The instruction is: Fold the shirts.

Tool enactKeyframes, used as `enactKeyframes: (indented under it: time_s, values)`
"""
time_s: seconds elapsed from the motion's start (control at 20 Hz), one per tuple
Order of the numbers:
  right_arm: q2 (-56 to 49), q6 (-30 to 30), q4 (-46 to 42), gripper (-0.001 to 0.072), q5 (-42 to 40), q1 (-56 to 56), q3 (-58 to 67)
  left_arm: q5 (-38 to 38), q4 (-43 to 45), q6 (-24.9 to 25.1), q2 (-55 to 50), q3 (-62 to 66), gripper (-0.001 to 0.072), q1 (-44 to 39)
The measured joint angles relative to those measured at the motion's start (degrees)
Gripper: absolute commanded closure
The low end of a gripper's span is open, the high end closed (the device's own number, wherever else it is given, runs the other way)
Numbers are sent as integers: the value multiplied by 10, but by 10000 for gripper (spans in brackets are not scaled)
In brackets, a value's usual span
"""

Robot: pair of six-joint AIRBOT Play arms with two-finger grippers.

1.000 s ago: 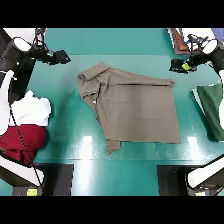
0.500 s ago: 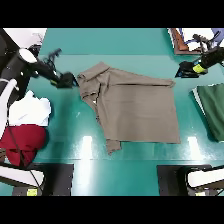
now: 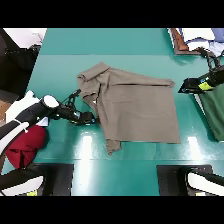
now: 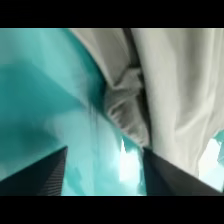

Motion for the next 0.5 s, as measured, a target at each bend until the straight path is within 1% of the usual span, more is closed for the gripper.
enactKeyframes:
  time_s: [0.15,0.2,0.25,0.3,0.4,0.45,0.5]
  values:
    - [30,0,0,327,-9,0,-28,66,-25,-17,6,-24,159,-49]
    - [37,0,0,327,-10,0,-33,84,-29,-24,6,-28,171,-60]
    - [43,0,0,327,-12,0,-37,99,-32,-32,6,-31,300,-69]
    - [49,0,0,327,-13,0,-39,112,-30,-38,5,-34,465,-75]
    - [56,0,0,327,-14,0,-43,128,-26,-47,3,-38,621,-83]
    - [59,0,0,326,-15,0,-43,131,-26,-49,3,-40,680,-85]
    - [60,0,0,327,-15,0,-44,134,-26,-51,3,-40,680,-86]
